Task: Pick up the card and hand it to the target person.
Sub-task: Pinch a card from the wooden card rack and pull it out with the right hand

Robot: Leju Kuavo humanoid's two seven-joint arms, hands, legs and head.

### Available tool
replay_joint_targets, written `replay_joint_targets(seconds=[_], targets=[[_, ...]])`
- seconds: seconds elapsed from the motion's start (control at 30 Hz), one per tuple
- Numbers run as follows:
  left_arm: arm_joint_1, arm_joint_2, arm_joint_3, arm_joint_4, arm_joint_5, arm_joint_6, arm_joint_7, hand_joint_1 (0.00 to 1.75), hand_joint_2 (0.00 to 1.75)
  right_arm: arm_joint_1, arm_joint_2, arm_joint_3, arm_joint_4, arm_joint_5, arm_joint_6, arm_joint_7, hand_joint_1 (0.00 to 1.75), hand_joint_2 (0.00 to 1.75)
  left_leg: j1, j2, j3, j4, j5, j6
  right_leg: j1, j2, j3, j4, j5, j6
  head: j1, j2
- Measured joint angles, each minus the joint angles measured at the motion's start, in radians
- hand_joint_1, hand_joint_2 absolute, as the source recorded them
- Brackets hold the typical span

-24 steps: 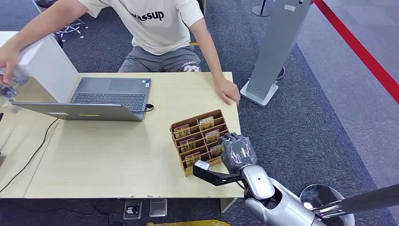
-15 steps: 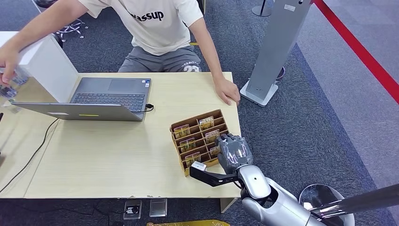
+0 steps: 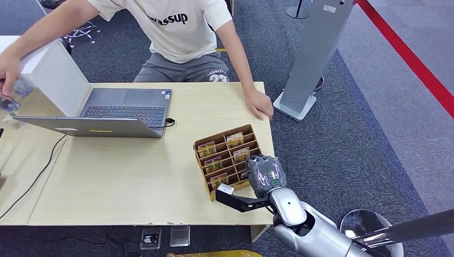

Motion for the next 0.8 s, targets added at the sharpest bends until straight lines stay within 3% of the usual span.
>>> replay_joint_targets(seconds=[0.27, 0.8], targets=[[0.000, 0.000, 0.000, 0.000, 0.000, 0.000, 0.000, 0.00, 0.00, -0.007, 0.000, 0.000, 0.000, 0.000, -0.001, 0.002, 1.58, 1.75, 0.000, 0.000, 0.000, 0.000, 0.000, 0.000, 0.000, 0.000, 0.000, 0.000, 0.000, 0.000, 0.000, 0.000], [-0.017, 0.000, -0.017, -0.009, -0.063, -0.031, 0.000, 0.00, 0.00, -0.003, -0.003, 0.000, -0.015, -0.041, 0.003, 0.030, 1.62, 1.75, 0.000, 0.000, 0.001, 0.000, 0.000, 0.000, 0.000, 0.000, 0.000, 0.000, 0.000, 0.000, 0.000, 0.000]])
